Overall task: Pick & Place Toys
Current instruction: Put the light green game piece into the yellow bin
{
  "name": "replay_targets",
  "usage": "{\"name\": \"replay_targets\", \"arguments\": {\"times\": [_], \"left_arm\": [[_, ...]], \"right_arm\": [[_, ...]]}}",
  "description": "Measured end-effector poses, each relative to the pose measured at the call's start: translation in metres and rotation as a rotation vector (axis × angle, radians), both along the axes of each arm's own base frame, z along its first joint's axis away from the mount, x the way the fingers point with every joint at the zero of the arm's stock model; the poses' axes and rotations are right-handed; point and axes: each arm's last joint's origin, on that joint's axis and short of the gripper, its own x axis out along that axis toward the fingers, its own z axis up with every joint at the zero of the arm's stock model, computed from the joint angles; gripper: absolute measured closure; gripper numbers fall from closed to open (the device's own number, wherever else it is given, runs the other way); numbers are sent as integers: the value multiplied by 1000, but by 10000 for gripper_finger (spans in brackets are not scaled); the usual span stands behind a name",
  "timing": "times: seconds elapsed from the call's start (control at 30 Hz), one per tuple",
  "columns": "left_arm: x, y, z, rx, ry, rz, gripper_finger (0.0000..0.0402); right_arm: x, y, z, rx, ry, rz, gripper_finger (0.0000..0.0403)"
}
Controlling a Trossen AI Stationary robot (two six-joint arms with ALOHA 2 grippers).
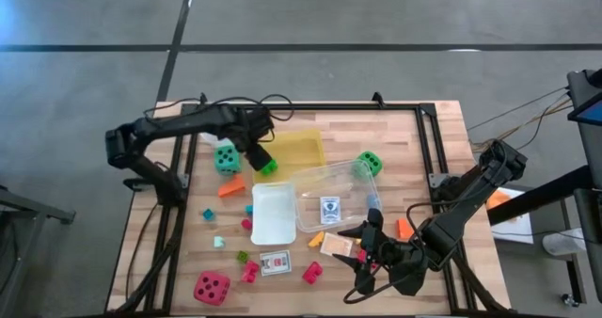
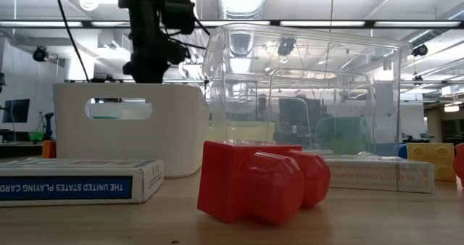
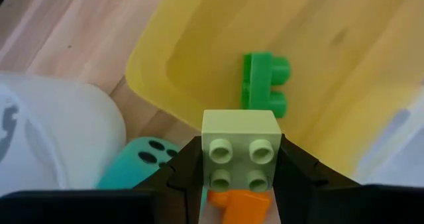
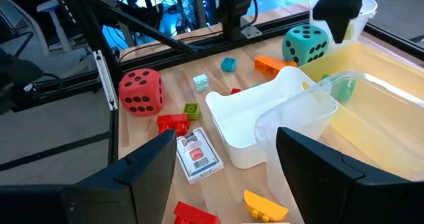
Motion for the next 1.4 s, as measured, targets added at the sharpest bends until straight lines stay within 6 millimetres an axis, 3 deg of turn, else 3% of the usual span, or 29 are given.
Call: {"name": "replay_targets", "arguments": {"times": [0.53,1.4], "left_arm": [[19,15,-40,-25,100,-119,279],[26,18,-45,6,24,-74,279]], "right_arm": [[0,0,0,0,0,0,147],[0,0,0,0,0,0,147]]}}
